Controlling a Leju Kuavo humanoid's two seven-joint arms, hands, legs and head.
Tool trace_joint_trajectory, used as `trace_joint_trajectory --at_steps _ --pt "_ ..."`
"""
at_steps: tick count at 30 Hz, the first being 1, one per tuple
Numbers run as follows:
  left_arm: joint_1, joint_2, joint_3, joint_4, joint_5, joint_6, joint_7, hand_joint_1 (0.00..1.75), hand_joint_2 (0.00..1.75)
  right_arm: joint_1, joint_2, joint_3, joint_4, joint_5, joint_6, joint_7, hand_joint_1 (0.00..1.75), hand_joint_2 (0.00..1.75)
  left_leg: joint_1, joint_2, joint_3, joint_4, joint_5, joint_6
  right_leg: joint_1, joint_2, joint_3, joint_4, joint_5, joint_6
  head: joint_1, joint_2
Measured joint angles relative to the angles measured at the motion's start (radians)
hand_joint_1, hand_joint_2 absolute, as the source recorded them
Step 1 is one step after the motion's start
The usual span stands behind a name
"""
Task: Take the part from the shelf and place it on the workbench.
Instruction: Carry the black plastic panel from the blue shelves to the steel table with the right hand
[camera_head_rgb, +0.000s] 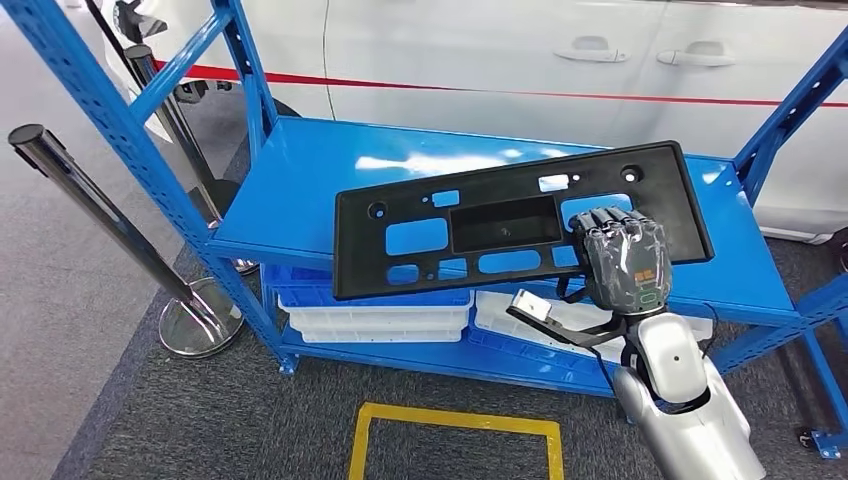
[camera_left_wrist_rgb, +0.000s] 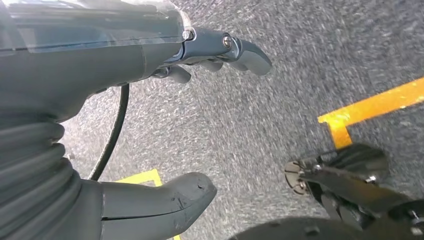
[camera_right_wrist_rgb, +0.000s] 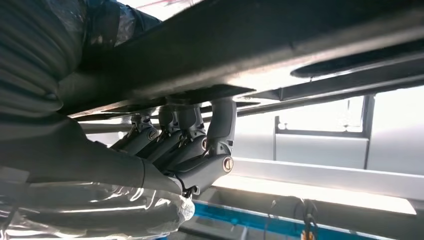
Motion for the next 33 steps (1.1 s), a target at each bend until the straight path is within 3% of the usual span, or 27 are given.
trace_joint_trajectory --at_steps 1,3,4,5,6,8,10,12,14,15,17,19,20,21,22,23,24,26,27,29,30,31,33 --pt "0.000 0.000 0.000 0.000 0.000 0.000 0.000 0.00 1.75 0.003 -0.003 -0.002 -0.003 -0.005 0.000 -0.001 1.57 1.75 0.003 0.002 -0.011 -0.003 0.014 0.006 -0.001 0.001 -0.012 0.033 -0.044 0.004 0.000 0.000" --pt "-0.001 0.000 0.000 0.000 0.000 0.000 0.000 0.00 1.75 0.009 -0.007 -0.005 -0.007 -0.011 0.000 -0.003 1.57 1.75 0.001 0.004 -0.041 -0.001 0.038 0.014 -0.002 0.001 -0.042 0.150 -0.143 0.011 0.000 0.000" --pt "0.000 0.000 0.000 0.000 0.000 0.000 0.000 0.00 1.75 0.012 -0.008 -0.006 -0.009 -0.012 0.000 -0.003 1.57 1.75 0.000 0.005 -0.057 0.001 0.048 0.014 -0.002 0.001 -0.051 0.211 -0.169 0.014 0.000 0.000" --pt "0.000 0.000 0.000 0.000 0.000 0.000 0.000 0.00 1.75 0.015 -0.009 -0.006 -0.009 -0.012 0.000 -0.004 1.57 1.75 0.000 0.006 -0.074 0.005 0.058 0.014 -0.002 0.001 -0.050 0.250 -0.168 0.016 0.000 0.000" --pt "0.000 0.000 0.000 0.000 0.000 0.000 0.000 0.00 1.75 0.018 -0.010 -0.006 -0.009 -0.012 0.000 -0.004 1.57 1.75 0.000 0.007 -0.090 0.009 0.067 0.013 -0.002 0.001 -0.032 0.258 -0.148 0.016 0.000 0.000" --pt "0.000 -0.001 0.000 0.000 0.000 0.000 0.000 0.00 1.75 0.022 -0.012 -0.006 -0.012 -0.012 0.000 -0.004 1.57 1.75 0.000 0.006 -0.117 0.019 0.081 0.009 -0.002 0.001 0.055 0.168 -0.097 0.012 0.000 0.000" --pt "0.000 -0.002 0.000 0.000 0.000 -0.001 0.000 0.00 1.75 0.022 -0.013 -0.008 -0.019 -0.012 -0.001 -0.005 1.57 1.75 -0.003 0.004 -0.133 0.026 0.094 0.000 0.003 0.003 0.158 0.023 -0.103 0.001 0.000 0.000" --pt "0.000 -0.003 0.000 0.000 0.000 -0.001 0.000 0.00 1.75 0.021 -0.014 -0.009 -0.025 -0.013 -0.001 -0.006 1.57 1.75 -0.003 0.003 -0.139 0.025 0.110 -0.011 0.010 0.003 0.196 -0.047 -0.121 -0.011 -0.001 0.000" --pt "0.001 -0.002 0.000 0.000 0.000 -0.001 0.000 0.00 1.75 0.020 -0.015 -0.009 -0.026 -0.013 -0.001 -0.006 1.57 1.75 -0.003 0.002 -0.145 0.024 0.114 -0.023 0.008 -0.001 0.186 -0.055 -0.105 -0.026 -0.001 0.000" --pt "0.001 -0.002 0.000 0.000 0.000 -0.001 0.000 0.00 1.75 0.020 -0.015 -0.009 -0.027 -0.014 -0.001 -0.006 1.57 1.75 -0.002 0.001 -0.152 0.037 0.093 -0.029 0.006 -0.004 0.177 -0.058 -0.094 -0.035 -0.001 0.000" --pt "0.000 -0.001 0.000 0.000 0.000 -0.001 0.000 0.00 1.75 0.021 -0.015 -0.009 -0.029 -0.016 -0.001 -0.007 1.57 1.75 0.000 0.001 -0.178 0.115 0.004 -0.037 0.003 -0.009 0.152 -0.060 -0.071 -0.050 -0.001 0.000" --pt "0.000 -0.002 0.000 0.000 -0.002 0.000 0.000 0.00 1.75 0.023 -0.015 -0.009 -0.031 -0.021 -0.001 -0.008 1.57 1.75 0.002 0.001 -0.204 0.237 -0.073 -0.043 0.004 -0.010 0.120 -0.054 -0.049 -0.054 -0.001 0.000" --pt "0.001 -0.001 0.000 0.000 -0.003 0.000 0.001 0.00 1.75 0.024 -0.015 -0.009 -0.032 -0.024 0.000 -0.008 1.57 1.75 0.002 0.001 -0.206 0.283 -0.079 -0.046 0.004 -0.011 0.101 -0.050 -0.038 -0.053 -0.001 0.000" --pt "0.001 -0.001 0.000 0.000 -0.005 0.001 0.001 0.00 1.75 0.025 -0.015 -0.009 -0.032 -0.026 0.000 -0.009 1.57 1.75 0.002 0.001 -0.195 0.301 -0.060 -0.048 0.004 -0.011 0.082 -0.044 -0.028 -0.051 -0.001 0.000" --pt "0.000 -0.001 0.000 0.000 -0.006 0.001 0.001 0.00 1.75 0.025 -0.015 -0.009 -0.033 -0.028 0.001 -0.010 1.57 1.75 0.003 0.002 -0.169 0.286 -0.028 -0.048 0.003 -0.011 0.063 -0.037 -0.018 -0.048 -0.001 0.000" --pt "-0.001 0.000 0.000 0.000 -0.007 0.001 0.002 0.00 1.75 0.026 -0.015 -0.009 -0.033 -0.031 0.002 -0.010 1.57 1.75 0.003 0.002 -0.125 0.237 -0.001 -0.046 0.003 -0.011 0.045 -0.028 -0.010 -0.044 -0.001 0.000" --pt "-0.003 0.001 0.000 -0.001 -0.007 0.001 0.002 0.00 1.75 0.026 -0.015 -0.009 -0.035 -0.035 0.004 -0.011 1.57 1.75 0.002 0.001 -0.074 0.169 0.004 -0.044 0.003 -0.011 0.030 -0.020 -0.002 -0.039 -0.001 0.000" --pt "-0.005 0.002 0.000 -0.002 -0.007 0.001 0.002 0.00 1.75 0.023 -0.015 -0.012 -0.037 -0.045 0.011 -0.013 1.57 1.75 -0.002 0.000 0.006 0.044 -0.020 -0.035 0.004 -0.012 0.012 -0.011 0.014 -0.028 -0.001 0.000" --pt "-0.006 0.003 0.000 -0.002 -0.007 0.001 0.001 0.00 1.75 0.021 -0.015 -0.013 -0.037 -0.051 0.016 -0.014 1.57 1.75 -0.005 -0.001 0.018 0.014 -0.031 -0.030 0.004 -0.013 0.009 -0.013 0.024 -0.021 -0.001 0.000" --pt "-0.005 0.004 0.000 -0.002 -0.007 0.001 0.001 0.00 1.75 0.013 -0.015 -0.014 -0.036 -0.061 0.026 -0.016 1.57 1.75 -0.005 -0.001 0.007 0.001 -0.015 -0.016 0.002 -0.013 0.005 -0.020 0.040 -0.008 0.000 0.000" --pt "-0.005 0.004 0.000 -0.002 -0.007 0.001 0.001 0.00 1.75 0.009 -0.015 -0.014 -0.035 -0.064 0.031 -0.018 1.57 1.75 -0.004 0.001 -0.002 -0.001 -0.003 -0.007 0.000 -0.011 -0.001 -0.014 0.025 -0.002 0.000 0.000" --pt "-0.005 0.005 0.000 -0.003 -0.007 0.000 0.002 0.00 1.75 0.005 -0.015 -0.014 -0.034 -0.066 0.035 -0.019 1.57 1.75 -0.002 0.004 -0.013 -0.003 0.011 0.001 -0.001 -0.010 -0.010 0.008 -0.011 0.004 0.000 0.000" --pt "-0.005 0.006 0.000 -0.003 -0.007 0.000 0.002 0.00 1.75 -0.002 -0.015 -0.014 -0.031 -0.068 0.041 -0.022 1.57 1.75 -0.002 0.008 -0.042 -0.003 0.039 0.013 -0.003 -0.007 -0.037 0.109 -0.120 0.012 0.000 0.000"
